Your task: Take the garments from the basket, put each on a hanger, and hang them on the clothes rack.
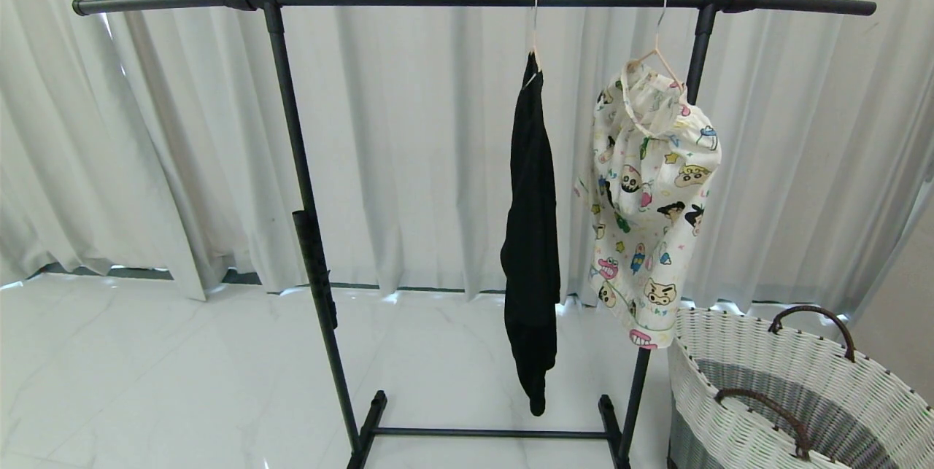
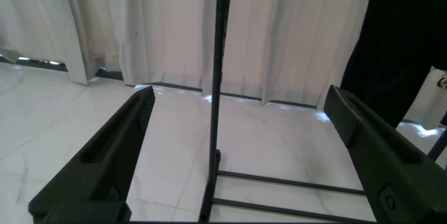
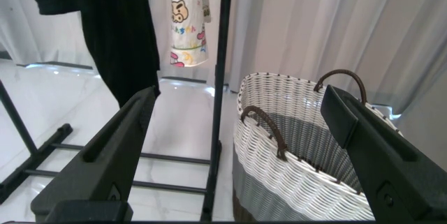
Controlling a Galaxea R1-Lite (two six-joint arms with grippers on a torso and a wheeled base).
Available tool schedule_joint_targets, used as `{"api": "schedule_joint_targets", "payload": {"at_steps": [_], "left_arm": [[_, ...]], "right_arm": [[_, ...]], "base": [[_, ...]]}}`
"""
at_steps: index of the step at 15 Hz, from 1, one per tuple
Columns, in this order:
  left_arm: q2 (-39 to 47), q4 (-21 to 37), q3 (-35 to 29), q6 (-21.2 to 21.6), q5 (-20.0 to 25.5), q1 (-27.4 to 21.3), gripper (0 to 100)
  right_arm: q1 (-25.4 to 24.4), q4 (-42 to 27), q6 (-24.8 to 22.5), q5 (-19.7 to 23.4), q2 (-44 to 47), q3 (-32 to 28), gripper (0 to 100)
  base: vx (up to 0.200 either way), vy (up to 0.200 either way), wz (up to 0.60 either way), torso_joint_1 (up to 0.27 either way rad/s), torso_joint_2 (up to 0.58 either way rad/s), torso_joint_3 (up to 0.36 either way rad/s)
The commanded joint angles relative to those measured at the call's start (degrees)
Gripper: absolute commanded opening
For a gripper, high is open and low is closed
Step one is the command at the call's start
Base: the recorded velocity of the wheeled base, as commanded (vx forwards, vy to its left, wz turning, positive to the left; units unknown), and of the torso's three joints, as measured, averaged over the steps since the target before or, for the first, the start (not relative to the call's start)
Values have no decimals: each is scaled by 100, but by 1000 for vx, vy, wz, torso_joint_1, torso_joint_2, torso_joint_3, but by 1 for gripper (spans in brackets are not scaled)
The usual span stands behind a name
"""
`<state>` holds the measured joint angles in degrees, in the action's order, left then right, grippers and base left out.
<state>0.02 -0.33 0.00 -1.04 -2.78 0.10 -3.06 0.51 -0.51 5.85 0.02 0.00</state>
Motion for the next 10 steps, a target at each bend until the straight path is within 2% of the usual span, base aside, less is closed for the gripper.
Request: {"api": "schedule_joint_targets", "payload": {"at_steps": [1, 10], "left_arm": [[-2, -2, 0, -2, -3, -1, 100], [-2, -2, 0, -2, -3, -1, 100]], "right_arm": [[-2, 2, -2, 4, -2, 0, 100], [-2, 2, -2, 4, -2, 0, 100]], "base": [[0, 0, 0, 0, 0, 0], [0, 0, 0, 0, 0, 0]]}}
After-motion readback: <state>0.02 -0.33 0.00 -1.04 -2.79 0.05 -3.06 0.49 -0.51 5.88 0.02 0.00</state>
